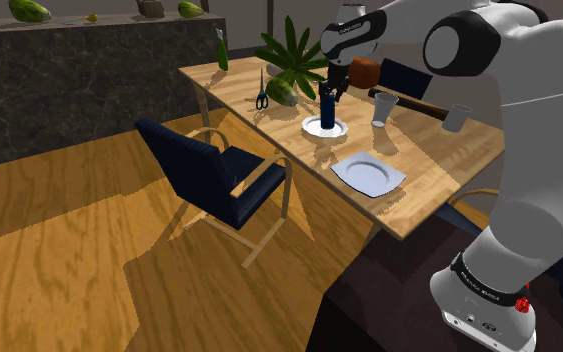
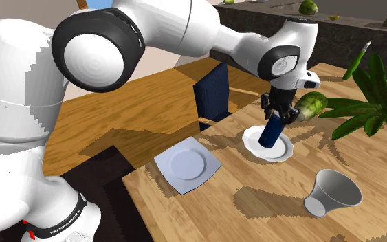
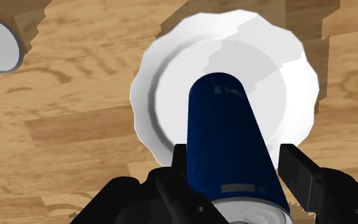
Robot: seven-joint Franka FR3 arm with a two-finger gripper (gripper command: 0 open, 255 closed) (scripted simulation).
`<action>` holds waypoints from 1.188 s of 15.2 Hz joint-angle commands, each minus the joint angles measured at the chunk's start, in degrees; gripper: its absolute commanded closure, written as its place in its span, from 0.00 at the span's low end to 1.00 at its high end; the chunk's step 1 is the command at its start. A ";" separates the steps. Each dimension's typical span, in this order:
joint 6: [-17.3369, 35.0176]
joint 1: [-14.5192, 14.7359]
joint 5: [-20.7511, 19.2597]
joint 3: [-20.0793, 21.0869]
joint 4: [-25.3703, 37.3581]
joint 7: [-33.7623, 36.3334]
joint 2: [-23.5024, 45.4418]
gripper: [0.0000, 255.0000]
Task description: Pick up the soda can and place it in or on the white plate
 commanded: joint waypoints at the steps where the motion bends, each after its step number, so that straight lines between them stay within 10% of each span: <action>1: -0.05 -0.02 0.01 0.02 -0.17 -0.02 0.25 0.00; 18: -5.43 0.22 -0.44 -0.24 2.02 0.24 -2.95 0.00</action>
